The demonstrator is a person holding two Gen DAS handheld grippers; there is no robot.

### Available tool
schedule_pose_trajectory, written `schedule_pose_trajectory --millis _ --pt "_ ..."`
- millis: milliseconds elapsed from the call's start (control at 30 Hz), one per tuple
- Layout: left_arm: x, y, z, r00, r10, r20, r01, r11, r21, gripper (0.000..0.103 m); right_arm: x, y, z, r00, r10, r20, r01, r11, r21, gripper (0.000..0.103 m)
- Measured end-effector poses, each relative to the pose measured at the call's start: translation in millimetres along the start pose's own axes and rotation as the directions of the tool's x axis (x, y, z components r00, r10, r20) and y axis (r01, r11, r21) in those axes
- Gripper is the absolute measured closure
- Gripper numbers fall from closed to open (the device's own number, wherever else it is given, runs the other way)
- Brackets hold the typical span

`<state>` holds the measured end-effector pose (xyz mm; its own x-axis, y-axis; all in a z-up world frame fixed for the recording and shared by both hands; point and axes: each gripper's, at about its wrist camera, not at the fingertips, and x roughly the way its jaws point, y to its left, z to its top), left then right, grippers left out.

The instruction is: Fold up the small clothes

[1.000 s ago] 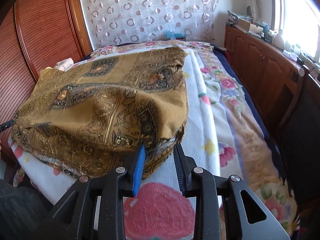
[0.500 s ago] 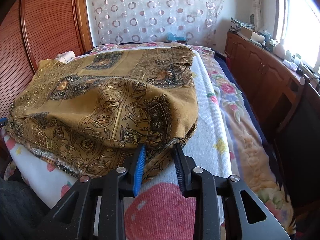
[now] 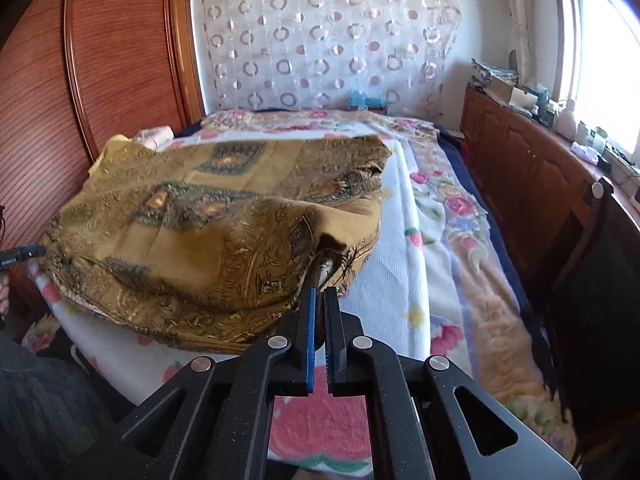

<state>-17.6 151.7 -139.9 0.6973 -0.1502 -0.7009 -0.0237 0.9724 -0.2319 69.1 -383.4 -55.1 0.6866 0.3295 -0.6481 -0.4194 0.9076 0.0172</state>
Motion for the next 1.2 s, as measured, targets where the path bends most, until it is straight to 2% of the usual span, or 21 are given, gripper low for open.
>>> schedule_pose_trajectory --millis 67,167,400,467,500,533,600,633,667,733,933,1033,1133,1200 --pt "-4 -2 1 1.000 0.008 0.019 -0.008 1.000 0.001 0.099 10 0 -6 1.000 -0.006 -0.026 0.006 1.000 0.004 0.100" --pt "-27 -6 9 0.998 0.002 0.059 -0.002 1.000 0.000 0.099 15 -2 -8 0.999 -0.005 -0.041 0.006 1.000 0.017 0.100" --pt "-45 -10 20 0.996 0.069 0.056 -0.071 0.997 0.030 0.097 5 -6 -1 0.999 0.009 -0.049 -0.008 1.000 0.025 0.099" --pt "-43 -9 20 0.996 0.070 0.053 -0.072 0.997 0.033 0.076 4 -7 -1 0.999 0.012 -0.043 -0.010 0.999 0.040 0.098" --pt "-42 -9 20 0.997 0.055 0.057 -0.057 0.998 0.033 0.071 2 -7 0 0.999 0.016 -0.039 -0.014 0.999 0.050 0.095" --pt "-39 -10 20 0.998 0.044 0.055 -0.047 0.998 0.038 0.062 1 -8 1 0.999 0.012 -0.034 -0.010 0.998 0.054 0.093" --pt "-34 -14 22 0.997 0.051 0.050 -0.054 0.997 0.049 0.056 -1 -6 3 1.000 -0.003 -0.022 0.004 0.999 0.048 0.085" --pt "-30 -16 24 0.997 0.065 0.051 -0.068 0.996 0.057 0.048 -2 -4 5 1.000 -0.011 -0.016 0.011 0.999 0.044 0.073" --pt "-26 -18 26 0.996 0.072 0.055 -0.075 0.995 0.061 0.046 -1 -3 7 1.000 -0.013 -0.008 0.013 0.999 0.042 0.065" --pt "-18 -20 30 0.996 0.061 0.057 -0.065 0.996 0.065 0.043 2 0 10 1.000 -0.004 0.001 0.004 0.999 0.048 0.060" --pt "8 -21 40 0.997 0.070 0.042 -0.072 0.995 0.066 0.043 30 8 8 0.999 0.019 -0.038 -0.017 0.998 0.059 0.060" --pt "19 -20 41 0.995 0.094 0.017 -0.096 0.992 0.082 0.043 39 10 8 0.998 0.006 -0.055 -0.003 0.998 0.059 0.060" --pt "29 -18 39 0.995 0.103 -0.009 -0.102 0.991 0.088 0.061 52 7 6 0.997 -0.005 -0.078 0.010 0.998 0.070 0.060" --pt "29 -17 39 0.994 0.108 -0.001 -0.107 0.990 0.090 0.074 56 8 8 0.997 -0.018 -0.072 0.022 0.998 0.056 0.060"
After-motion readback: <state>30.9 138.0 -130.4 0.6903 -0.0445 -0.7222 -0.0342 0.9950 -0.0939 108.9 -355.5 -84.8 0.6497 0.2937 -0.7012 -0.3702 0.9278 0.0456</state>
